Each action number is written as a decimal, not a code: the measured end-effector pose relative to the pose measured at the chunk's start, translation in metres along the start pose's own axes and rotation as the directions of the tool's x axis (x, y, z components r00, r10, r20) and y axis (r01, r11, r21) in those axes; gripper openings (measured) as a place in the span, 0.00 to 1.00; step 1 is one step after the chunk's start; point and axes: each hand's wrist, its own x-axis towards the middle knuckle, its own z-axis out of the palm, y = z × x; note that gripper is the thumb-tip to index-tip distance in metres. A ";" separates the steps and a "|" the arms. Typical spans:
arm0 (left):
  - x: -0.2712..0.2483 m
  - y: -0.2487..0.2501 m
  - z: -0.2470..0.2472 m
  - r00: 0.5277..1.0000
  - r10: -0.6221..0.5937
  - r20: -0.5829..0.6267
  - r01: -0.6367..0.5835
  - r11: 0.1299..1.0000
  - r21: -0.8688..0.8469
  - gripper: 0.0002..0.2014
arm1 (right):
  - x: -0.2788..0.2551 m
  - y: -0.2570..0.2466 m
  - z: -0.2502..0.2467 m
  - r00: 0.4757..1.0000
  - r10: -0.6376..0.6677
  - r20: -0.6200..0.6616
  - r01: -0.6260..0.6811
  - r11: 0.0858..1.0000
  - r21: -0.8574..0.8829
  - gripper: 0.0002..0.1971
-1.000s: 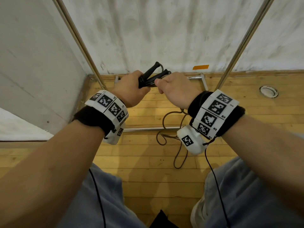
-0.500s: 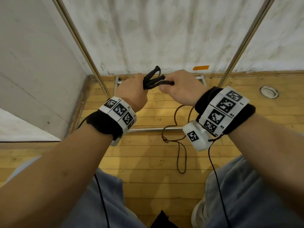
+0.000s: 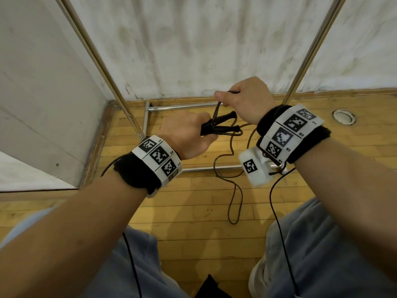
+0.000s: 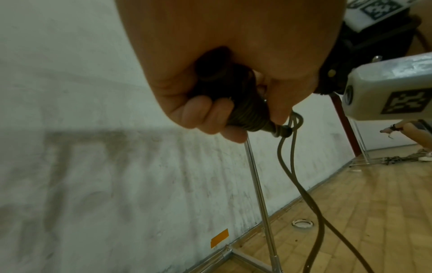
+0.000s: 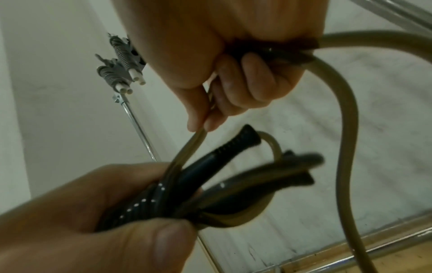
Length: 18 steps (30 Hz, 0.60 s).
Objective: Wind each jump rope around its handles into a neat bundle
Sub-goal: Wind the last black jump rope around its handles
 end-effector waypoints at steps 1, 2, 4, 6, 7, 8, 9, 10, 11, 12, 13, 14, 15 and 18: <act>-0.001 0.000 -0.002 1.000 0.017 0.006 -0.017 0.999 -0.034 0.09 | 0.001 0.001 -0.002 1.000 0.010 0.014 -0.011 1.000 0.009 0.25; -0.001 -0.001 -0.004 0.999 0.033 0.007 -0.033 0.997 -0.068 0.09 | 0.003 0.002 -0.003 0.999 0.026 0.031 -0.027 0.999 0.019 0.23; -0.004 -0.002 -0.008 0.998 0.067 -0.004 -0.067 0.988 -0.136 0.09 | 0.005 0.003 -0.006 0.994 0.063 0.085 -0.068 0.996 0.053 0.20; -0.007 0.000 -0.012 0.994 0.101 -0.043 -0.107 0.974 -0.200 0.08 | 0.008 0.003 -0.008 0.986 0.086 0.144 -0.103 0.988 0.112 0.19; -0.008 0.001 -0.014 0.991 0.113 -0.073 -0.127 0.965 -0.227 0.09 | 0.009 0.004 -0.009 0.979 0.099 0.177 -0.126 0.981 0.148 0.19; -0.009 0.002 -0.016 0.987 0.120 -0.103 -0.142 0.957 -0.252 0.09 | 0.010 0.004 -0.011 0.968 0.117 0.221 -0.162 0.967 0.196 0.19; -0.010 0.004 -0.019 0.985 0.118 -0.129 -0.149 0.950 -0.273 0.10 | 0.010 0.006 -0.013 0.951 0.134 0.278 -0.207 0.945 0.253 0.19; -0.010 0.005 -0.020 0.984 0.106 -0.146 -0.145 0.946 -0.289 0.11 | 0.011 0.008 -0.014 0.930 0.140 0.339 -0.254 0.913 0.320 0.19; -0.011 0.007 -0.022 0.984 0.089 -0.158 -0.134 0.943 -0.305 0.11 | 0.012 0.010 -0.015 0.908 0.135 0.398 -0.303 0.866 0.398 0.18; -0.012 0.008 -0.025 0.984 0.065 -0.169 -0.118 0.938 -0.327 0.11 | 0.013 0.013 -0.015 0.884 0.122 0.451 -0.356 0.802 0.480 0.16; -0.012 0.010 -0.027 0.983 0.035 -0.182 -0.101 0.926 -0.364 0.10 | 0.014 0.016 -0.014 0.858 0.097 0.505 -0.408 0.726 0.553 0.14; -0.013 0.011 -0.029 0.980 0.001 -0.198 -0.084 0.906 -0.415 0.10 | 0.014 0.017 -0.011 0.829 0.056 0.556 -0.449 0.658 0.604 0.13; -0.013 0.013 -0.031 0.976 -0.034 -0.215 -0.072 0.881 -0.468 0.11 | 0.012 0.018 -0.007 0.802 0.012 0.597 -0.474 0.621 0.625 0.14; -0.011 0.015 -0.035 0.954 -0.149 -0.259 -0.020 0.832 -0.554 0.11 | 0.006 0.013 0.010 0.779 -0.026 0.626 -0.477 0.624 0.619 0.22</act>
